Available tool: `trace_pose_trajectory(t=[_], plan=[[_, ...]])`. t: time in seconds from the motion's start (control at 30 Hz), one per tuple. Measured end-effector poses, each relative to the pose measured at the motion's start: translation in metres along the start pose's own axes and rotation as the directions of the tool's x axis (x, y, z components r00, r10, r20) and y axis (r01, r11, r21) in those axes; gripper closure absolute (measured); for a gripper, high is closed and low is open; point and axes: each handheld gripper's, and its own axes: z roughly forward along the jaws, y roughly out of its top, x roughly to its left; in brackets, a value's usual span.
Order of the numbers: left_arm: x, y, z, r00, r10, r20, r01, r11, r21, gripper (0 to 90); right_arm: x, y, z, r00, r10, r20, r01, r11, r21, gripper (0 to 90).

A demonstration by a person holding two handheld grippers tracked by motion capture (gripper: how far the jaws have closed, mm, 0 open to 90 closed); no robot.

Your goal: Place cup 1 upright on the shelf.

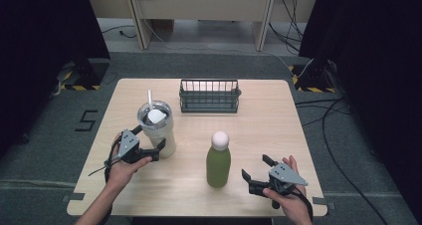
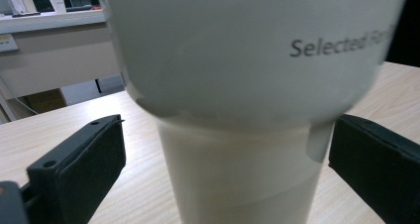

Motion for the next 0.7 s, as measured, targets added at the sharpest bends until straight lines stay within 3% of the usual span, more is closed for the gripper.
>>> trace_pose_trajectory(t=[0.33, 0.7], plan=[[-0.004, 0.002, 0.019, 0.9997, -0.004, 0.025, 0.004, 1.0000, 0.002, 0.2, 0.001, -0.001, 0.001, 1.0000, -0.002, -0.003, 0.002, 1.000, 0.002, 10.6], [-0.006, 0.000, 0.025, 0.9995, -0.030, 0.006, 0.030, 0.9995, -0.012, 9.0, 0.001, -0.003, 0.003, 1.0000, 0.001, -0.001, -0.001, 1.000, 0.014, 10.7]])
